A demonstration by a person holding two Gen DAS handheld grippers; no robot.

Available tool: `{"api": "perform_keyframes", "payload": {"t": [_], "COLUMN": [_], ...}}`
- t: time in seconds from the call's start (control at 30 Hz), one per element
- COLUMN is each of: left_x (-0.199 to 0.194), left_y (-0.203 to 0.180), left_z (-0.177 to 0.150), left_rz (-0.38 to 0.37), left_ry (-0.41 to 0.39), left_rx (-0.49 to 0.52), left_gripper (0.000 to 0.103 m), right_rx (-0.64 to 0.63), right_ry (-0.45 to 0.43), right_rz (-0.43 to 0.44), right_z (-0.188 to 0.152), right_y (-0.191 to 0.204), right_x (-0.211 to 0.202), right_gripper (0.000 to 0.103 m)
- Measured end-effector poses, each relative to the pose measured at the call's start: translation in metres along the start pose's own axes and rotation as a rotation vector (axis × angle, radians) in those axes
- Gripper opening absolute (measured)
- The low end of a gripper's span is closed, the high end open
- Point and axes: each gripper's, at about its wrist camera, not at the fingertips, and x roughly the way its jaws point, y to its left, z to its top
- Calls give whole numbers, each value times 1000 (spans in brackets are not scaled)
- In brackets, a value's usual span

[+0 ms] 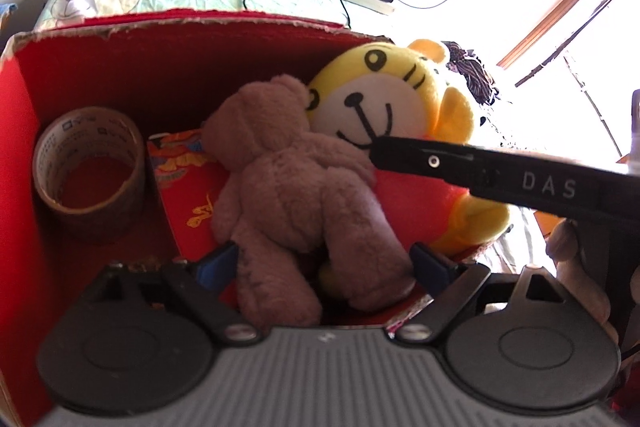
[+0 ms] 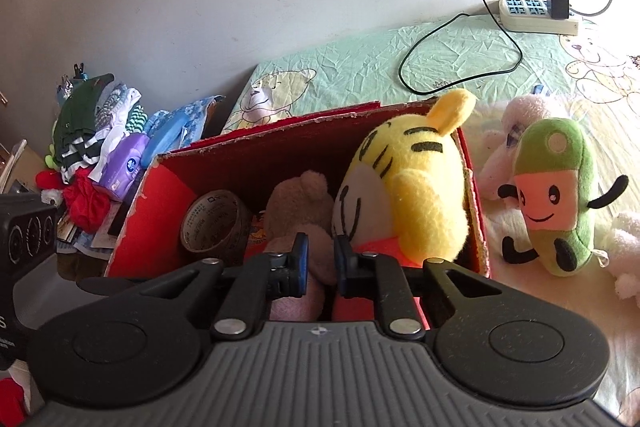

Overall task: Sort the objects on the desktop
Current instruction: 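Lower the teddy bear into the box beside the tiger and open both grippers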

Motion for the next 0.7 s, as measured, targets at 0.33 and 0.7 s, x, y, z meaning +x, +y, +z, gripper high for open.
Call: {"api": "perform_keyframes", "payload": {"t": [0.33,0.7], "left_x": [-3,-5], "left_y": [-16,-40], "left_z": [8,9], "left_rz": [88,191], "left_ry": [-13,-35], "left_rx": [1,28], "left_gripper": [94,96], "right_rx": [24,83], "right_ry": [-51,-99], "right_rz": [19,73], "right_z": [-21,-30], "right_y": [-13,-23], "right_x": [-16,-42], "right_gripper": [16,22]}}
